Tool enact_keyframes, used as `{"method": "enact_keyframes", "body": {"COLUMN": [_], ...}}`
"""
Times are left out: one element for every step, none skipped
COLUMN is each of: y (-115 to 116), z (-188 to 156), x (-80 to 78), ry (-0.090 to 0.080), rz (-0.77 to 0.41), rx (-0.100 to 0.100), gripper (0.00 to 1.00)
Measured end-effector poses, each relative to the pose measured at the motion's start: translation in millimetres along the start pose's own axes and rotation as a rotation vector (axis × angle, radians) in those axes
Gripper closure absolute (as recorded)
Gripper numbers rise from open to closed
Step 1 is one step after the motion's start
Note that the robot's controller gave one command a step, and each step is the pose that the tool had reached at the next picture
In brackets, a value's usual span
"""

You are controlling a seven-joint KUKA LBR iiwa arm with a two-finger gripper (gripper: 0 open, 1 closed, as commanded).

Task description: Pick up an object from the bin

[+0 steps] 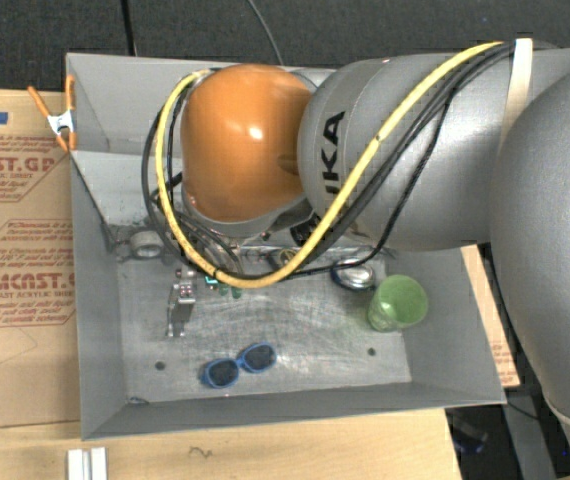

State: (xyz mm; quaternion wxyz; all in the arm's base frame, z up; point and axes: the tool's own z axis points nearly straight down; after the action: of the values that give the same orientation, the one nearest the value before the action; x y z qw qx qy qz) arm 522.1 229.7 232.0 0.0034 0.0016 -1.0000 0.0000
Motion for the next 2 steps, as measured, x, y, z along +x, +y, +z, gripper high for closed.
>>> {"method": "enact_keyframes", "body": {"y": [-91, -110], "z": [117, 162], "x": [16.8, 24.7], "ry": [0.002, -0.014], "rz": [-0.063, -0.094], "rx": [0.004, -0.004], "gripper": [0.00, 0.00]}}
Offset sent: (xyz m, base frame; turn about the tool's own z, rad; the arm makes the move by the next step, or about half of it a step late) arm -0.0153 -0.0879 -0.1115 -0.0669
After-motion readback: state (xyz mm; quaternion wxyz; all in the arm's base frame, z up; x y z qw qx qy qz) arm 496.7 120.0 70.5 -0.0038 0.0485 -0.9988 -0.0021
